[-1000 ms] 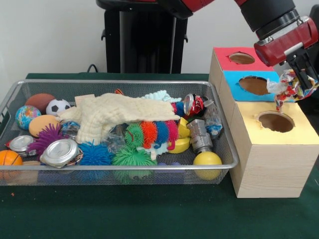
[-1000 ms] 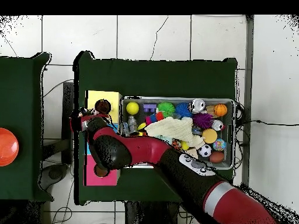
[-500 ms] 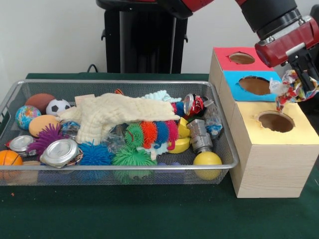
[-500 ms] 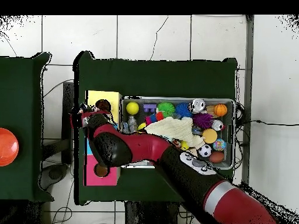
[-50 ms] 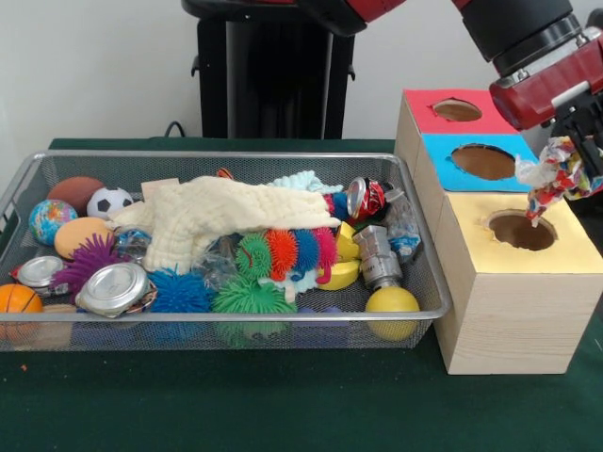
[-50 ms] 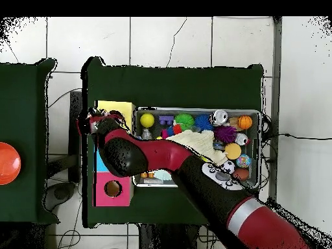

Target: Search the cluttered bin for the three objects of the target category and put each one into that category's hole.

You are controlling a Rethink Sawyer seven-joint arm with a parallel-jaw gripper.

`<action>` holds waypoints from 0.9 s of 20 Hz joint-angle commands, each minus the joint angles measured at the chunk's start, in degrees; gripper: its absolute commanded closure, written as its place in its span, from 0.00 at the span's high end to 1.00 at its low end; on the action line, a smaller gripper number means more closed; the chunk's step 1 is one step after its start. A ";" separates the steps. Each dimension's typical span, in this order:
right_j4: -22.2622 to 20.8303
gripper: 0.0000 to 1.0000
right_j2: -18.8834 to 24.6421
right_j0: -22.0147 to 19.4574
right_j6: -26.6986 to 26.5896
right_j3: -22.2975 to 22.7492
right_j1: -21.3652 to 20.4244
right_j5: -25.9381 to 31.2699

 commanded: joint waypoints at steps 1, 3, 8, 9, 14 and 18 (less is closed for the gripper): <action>1.74 0.00 2.41 -2.06 6.55 -7.01 1.82 8.30; 1.44 0.00 2.41 -2.16 6.62 -7.27 2.01 8.48; -0.37 0.00 2.80 -3.29 6.24 -7.63 4.04 7.45; -0.94 0.00 2.87 -3.50 6.14 -7.62 4.73 6.80; -3.69 0.00 2.58 -3.94 6.42 -6.22 7.12 2.84; -5.04 0.00 2.38 -4.11 6.59 -6.00 8.81 1.31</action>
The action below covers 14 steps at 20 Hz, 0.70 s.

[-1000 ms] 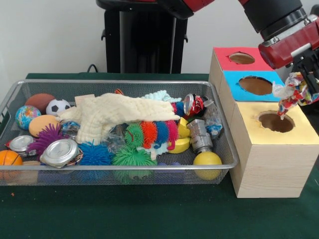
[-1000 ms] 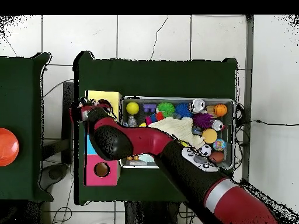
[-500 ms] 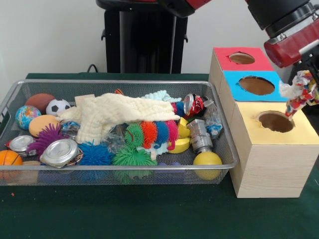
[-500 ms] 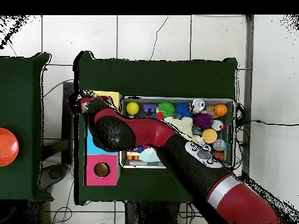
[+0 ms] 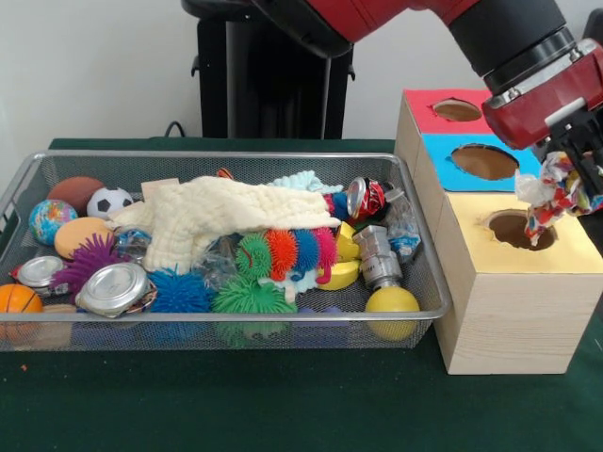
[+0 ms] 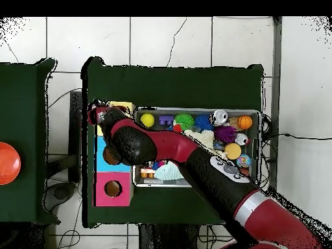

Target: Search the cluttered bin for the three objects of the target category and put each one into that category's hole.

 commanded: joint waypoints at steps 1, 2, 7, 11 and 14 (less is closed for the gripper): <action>-4.03 0.00 0.13 -1.26 6.76 -2.24 4.77 -1.52; -4.32 0.00 0.02 -1.26 6.92 -2.16 5.08 -1.78; -5.34 0.00 -0.86 -0.91 7.91 -2.01 6.13 -2.96; -6.17 0.00 -1.43 -0.74 8.52 -1.70 7.21 -4.31; -7.06 0.00 -1.51 -0.94 8.82 -1.37 8.57 -5.43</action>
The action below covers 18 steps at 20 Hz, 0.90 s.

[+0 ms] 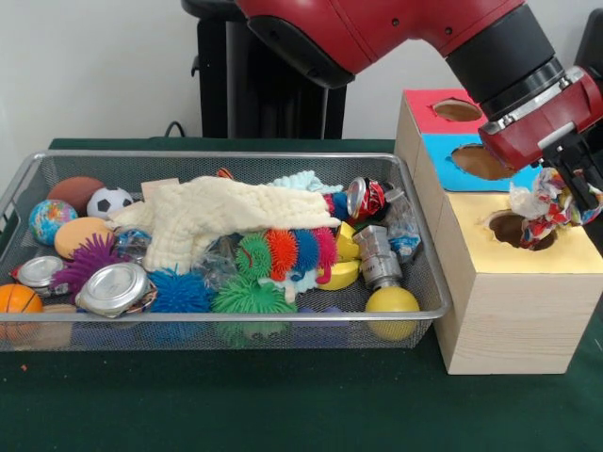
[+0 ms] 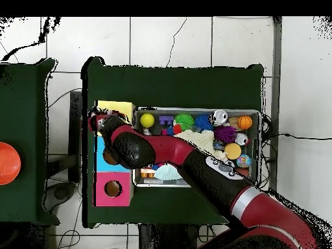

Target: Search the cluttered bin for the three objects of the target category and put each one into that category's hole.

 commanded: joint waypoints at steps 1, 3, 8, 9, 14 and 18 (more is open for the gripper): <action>-3.55 0.00 -1.56 -0.86 8.77 -1.49 4.05 -4.04; -4.20 0.00 -1.57 -1.12 8.61 -1.65 4.81 -4.24; -5.59 0.00 -0.89 -2.64 7.76 -1.87 5.51 -3.00; -5.72 0.00 -0.71 -2.98 7.56 -1.89 5.53 -2.54; -6.62 0.00 -0.31 -4.17 7.12 -1.83 5.49 -1.57; -6.89 0.00 0.72 -5.43 6.34 -2.14 5.11 0.47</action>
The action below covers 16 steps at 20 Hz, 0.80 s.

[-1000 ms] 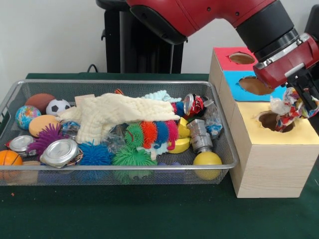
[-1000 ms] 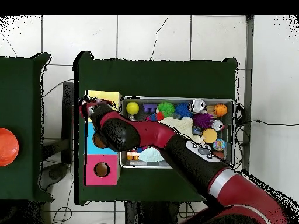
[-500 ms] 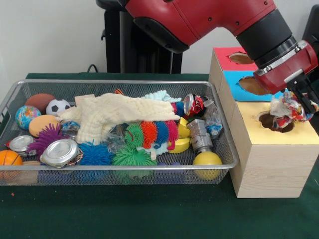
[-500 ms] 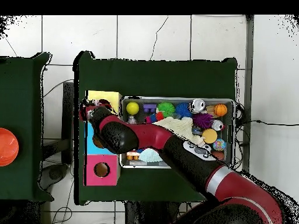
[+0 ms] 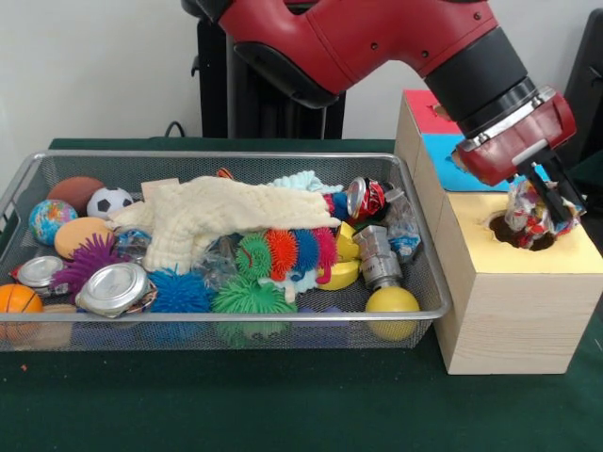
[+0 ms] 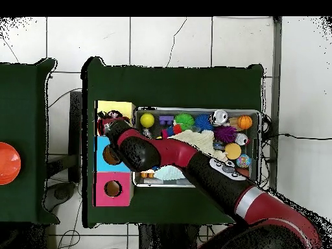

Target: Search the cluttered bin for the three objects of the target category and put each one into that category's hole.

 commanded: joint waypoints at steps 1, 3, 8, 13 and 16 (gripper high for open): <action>-2.85 0.00 0.96 -3.22 6.14 -2.19 1.42 1.93; -2.83 0.00 1.30 -3.46 5.98 -2.11 0.99 2.50; -2.97 0.00 2.19 -4.06 4.84 -2.92 1.31 4.05; -4.40 0.00 1.77 -4.09 4.62 -3.05 2.48 2.41; -5.73 0.00 0.84 -3.55 4.73 -3.72 3.67 0.83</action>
